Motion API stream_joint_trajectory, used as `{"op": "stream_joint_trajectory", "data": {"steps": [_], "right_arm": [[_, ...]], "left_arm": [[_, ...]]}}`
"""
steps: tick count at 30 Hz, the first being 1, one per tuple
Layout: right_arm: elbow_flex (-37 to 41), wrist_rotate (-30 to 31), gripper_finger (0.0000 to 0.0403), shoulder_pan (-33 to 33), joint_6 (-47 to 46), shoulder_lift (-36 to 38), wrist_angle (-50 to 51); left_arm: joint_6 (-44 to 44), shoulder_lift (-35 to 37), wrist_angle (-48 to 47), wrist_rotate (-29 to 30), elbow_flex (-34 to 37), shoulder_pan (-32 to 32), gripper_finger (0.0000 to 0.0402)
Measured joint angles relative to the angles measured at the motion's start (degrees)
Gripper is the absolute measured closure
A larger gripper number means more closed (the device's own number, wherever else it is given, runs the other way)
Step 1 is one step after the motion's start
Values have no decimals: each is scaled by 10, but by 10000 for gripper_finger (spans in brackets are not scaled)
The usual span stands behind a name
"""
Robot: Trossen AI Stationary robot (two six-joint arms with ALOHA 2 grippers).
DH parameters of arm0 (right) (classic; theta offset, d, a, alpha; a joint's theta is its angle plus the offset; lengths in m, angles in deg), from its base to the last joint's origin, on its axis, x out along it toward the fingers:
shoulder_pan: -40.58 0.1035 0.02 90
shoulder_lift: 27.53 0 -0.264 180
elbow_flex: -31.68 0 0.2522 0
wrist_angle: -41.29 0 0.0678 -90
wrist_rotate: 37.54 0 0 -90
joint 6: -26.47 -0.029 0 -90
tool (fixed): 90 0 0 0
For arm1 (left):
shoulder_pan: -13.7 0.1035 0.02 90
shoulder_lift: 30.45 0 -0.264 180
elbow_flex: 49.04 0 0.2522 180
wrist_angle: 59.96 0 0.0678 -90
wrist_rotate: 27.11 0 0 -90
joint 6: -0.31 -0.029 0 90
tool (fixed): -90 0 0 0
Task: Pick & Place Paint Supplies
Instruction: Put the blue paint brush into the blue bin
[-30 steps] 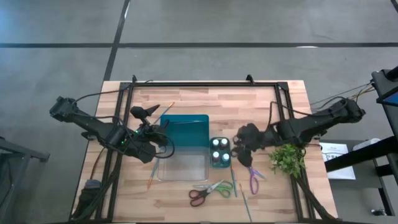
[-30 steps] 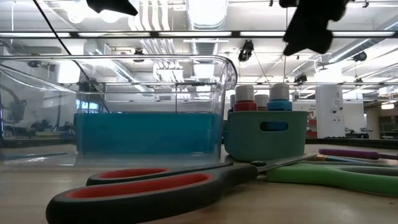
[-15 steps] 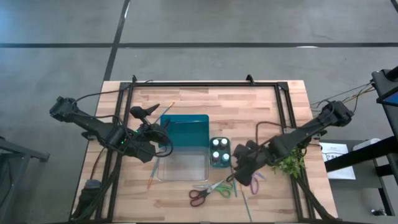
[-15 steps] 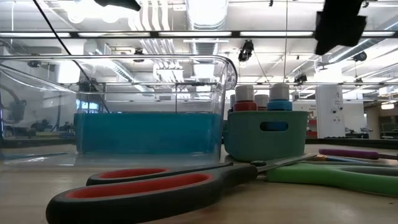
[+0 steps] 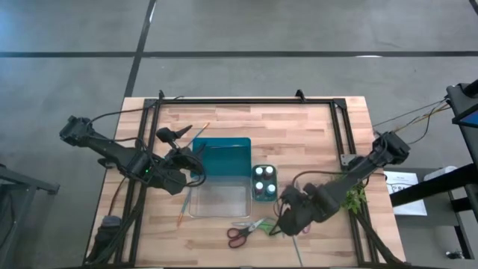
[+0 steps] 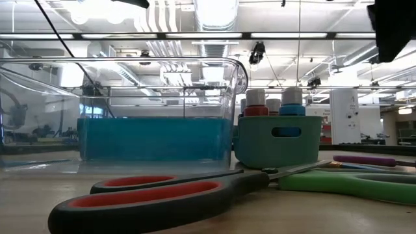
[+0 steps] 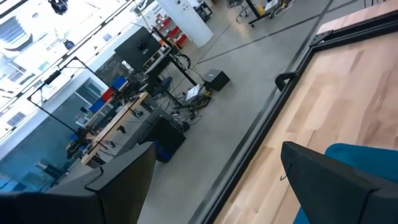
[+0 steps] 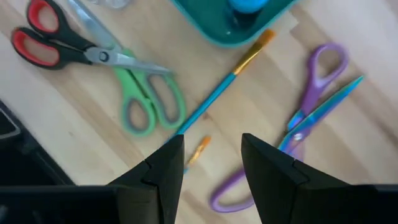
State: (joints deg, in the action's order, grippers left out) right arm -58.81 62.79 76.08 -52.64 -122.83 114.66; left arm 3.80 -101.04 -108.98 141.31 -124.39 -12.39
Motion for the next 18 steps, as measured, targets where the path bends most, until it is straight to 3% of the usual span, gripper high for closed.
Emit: {"op": "stream_joint_trajectory", "data": {"steps": [10, 18], "right_arm": [[-9, -19, 246, 46, -149, -67, -19], [-9, -46, 246, 42, -151, -122, -30]], "left_arm": [[-1, 0, 29, -1, 0, 0, 48], [-2, 0, 29, -8, 0, 0, 48]]}}
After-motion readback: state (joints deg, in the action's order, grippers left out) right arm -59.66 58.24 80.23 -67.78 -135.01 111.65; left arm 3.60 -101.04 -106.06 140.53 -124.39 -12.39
